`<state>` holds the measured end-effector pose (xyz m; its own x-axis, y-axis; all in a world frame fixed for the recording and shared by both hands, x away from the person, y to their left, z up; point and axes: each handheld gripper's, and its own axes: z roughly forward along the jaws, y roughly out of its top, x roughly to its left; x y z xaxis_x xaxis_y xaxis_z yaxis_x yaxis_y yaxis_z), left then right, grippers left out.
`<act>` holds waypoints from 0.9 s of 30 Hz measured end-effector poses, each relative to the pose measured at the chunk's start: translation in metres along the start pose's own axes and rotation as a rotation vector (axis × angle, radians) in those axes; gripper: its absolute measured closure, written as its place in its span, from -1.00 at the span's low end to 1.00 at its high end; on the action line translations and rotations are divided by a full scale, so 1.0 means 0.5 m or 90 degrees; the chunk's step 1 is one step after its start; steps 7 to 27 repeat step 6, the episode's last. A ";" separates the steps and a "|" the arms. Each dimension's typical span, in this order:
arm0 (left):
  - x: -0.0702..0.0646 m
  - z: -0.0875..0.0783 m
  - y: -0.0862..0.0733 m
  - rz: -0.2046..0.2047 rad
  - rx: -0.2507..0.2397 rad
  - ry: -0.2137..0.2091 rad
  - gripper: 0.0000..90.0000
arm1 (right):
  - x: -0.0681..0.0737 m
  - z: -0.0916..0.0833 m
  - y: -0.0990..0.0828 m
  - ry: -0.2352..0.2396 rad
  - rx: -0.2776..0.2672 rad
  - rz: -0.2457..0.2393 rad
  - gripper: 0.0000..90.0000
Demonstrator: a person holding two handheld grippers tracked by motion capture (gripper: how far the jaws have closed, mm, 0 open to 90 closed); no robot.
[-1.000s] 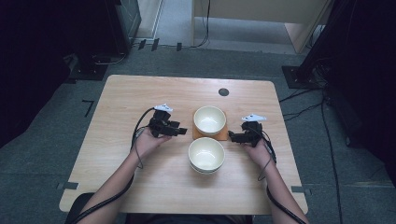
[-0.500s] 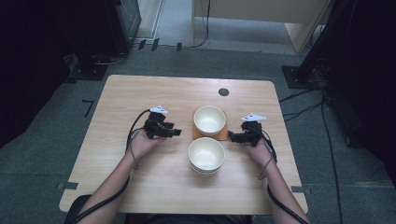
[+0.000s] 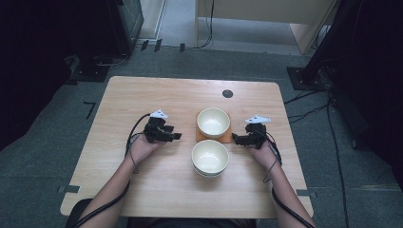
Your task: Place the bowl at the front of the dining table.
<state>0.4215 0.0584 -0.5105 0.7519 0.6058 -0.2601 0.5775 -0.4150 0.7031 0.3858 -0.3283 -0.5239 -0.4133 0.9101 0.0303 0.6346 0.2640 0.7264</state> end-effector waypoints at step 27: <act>-0.001 0.000 0.000 0.002 -0.002 0.004 -0.12 | 0.000 0.002 0.001 0.007 0.004 -0.009 -0.89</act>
